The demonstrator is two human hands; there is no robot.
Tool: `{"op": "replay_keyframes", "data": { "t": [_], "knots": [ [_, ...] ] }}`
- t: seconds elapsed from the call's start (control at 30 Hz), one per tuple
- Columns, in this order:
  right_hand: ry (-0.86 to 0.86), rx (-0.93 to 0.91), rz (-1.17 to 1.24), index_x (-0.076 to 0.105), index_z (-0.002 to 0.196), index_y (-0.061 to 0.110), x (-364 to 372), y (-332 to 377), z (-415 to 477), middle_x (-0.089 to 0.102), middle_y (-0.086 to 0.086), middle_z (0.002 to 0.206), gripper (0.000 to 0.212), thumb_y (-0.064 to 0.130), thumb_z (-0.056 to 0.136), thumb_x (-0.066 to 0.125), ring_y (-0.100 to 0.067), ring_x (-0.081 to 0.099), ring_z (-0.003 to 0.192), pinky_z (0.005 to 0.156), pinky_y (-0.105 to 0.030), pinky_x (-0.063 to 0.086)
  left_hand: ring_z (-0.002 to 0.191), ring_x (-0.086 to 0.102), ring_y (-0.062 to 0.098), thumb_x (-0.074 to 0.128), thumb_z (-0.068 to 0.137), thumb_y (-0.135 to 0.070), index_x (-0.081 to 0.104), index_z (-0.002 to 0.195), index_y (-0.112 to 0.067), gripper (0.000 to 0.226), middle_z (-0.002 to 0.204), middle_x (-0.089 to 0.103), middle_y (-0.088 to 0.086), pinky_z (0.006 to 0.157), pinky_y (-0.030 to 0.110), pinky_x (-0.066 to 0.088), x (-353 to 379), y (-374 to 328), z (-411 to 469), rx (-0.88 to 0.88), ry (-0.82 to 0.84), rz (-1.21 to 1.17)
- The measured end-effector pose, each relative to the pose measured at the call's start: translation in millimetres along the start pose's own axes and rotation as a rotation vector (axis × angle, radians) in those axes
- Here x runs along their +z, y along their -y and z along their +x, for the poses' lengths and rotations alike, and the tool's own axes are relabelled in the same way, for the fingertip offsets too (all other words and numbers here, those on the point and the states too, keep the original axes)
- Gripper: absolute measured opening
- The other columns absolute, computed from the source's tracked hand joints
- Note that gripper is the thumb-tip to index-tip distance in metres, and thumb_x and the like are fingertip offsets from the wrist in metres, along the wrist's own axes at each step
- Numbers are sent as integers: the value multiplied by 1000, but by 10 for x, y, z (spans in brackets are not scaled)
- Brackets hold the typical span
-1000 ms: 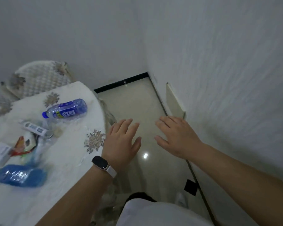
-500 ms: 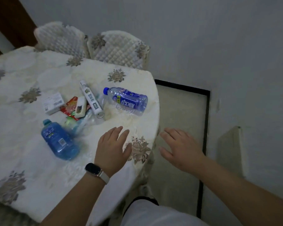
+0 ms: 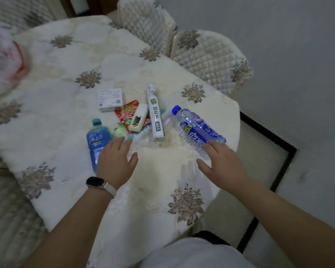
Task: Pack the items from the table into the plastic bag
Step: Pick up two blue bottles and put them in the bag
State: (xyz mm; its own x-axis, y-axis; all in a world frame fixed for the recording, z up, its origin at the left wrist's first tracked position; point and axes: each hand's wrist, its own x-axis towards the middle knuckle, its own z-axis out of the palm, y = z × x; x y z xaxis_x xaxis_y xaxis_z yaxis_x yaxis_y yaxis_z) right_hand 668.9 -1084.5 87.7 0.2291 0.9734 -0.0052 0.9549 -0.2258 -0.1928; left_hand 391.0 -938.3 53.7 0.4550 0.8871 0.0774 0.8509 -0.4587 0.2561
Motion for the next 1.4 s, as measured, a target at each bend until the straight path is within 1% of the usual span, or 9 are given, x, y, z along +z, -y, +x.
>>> {"op": "replay_keyframes", "data": {
  "t": [0.13,0.23,0.33,0.57,0.7,0.83,1.07,1.27,1.4],
  "knots": [
    [30,-45,-20,59,121,9,154,-138,506,60,-13,119,59,50,81,46,-36,59,101,79,-46,52,109,56,38,54,83,-40,57,126,-8,53,123,60,19,85,47,50,81,208,78,-225,5,21],
    [51,-47,-26,56,123,7,264,-290,889,58,-15,121,56,42,80,63,-37,57,101,77,-44,50,123,45,41,64,85,-35,47,136,-4,62,138,48,24,96,51,44,163,257,136,-420,7,14],
    [86,-81,-49,56,118,5,338,-425,1203,59,-16,112,54,38,77,69,-38,57,95,70,-43,48,131,39,41,66,85,-35,39,142,-1,71,145,40,24,106,50,37,194,230,217,-558,-14,-22],
    [329,6,134,35,135,14,493,-633,1786,50,-9,118,75,56,80,64,-32,53,104,72,-38,42,115,49,43,70,81,-40,35,140,-3,78,131,45,22,93,50,46,216,213,477,-816,-23,-61],
    [465,88,286,37,127,16,528,-689,1993,52,-10,115,75,60,75,68,-32,58,98,77,-41,49,113,54,42,71,77,-50,33,139,-8,84,128,49,22,90,48,47,198,228,595,-962,27,-76],
    [538,91,305,36,124,16,541,-711,2100,53,-10,113,77,59,71,73,-29,59,90,72,-38,48,102,60,36,73,67,-58,45,120,-11,76,115,57,17,82,43,51,171,240,609,-1158,22,-222],
    [580,112,354,35,129,17,506,-732,2125,58,-8,112,88,60,64,76,-28,63,92,79,-44,55,85,60,21,81,70,-39,50,116,-14,61,101,59,0,65,27,43,-42,-37,351,-1182,-180,-394],
    [527,100,409,43,117,22,418,-583,1781,59,-3,106,77,59,60,78,-21,63,85,76,-42,56,88,61,15,86,67,-33,45,124,-17,72,103,60,-5,76,29,47,-173,-257,2,-1141,-315,-531],
    [439,46,467,45,117,26,305,-312,1422,59,0,108,80,65,54,74,-20,63,89,77,-44,56,86,60,13,86,67,-34,44,121,-18,71,100,58,-7,72,27,48,-194,-325,-437,-1112,-343,-592]
  ]
}}
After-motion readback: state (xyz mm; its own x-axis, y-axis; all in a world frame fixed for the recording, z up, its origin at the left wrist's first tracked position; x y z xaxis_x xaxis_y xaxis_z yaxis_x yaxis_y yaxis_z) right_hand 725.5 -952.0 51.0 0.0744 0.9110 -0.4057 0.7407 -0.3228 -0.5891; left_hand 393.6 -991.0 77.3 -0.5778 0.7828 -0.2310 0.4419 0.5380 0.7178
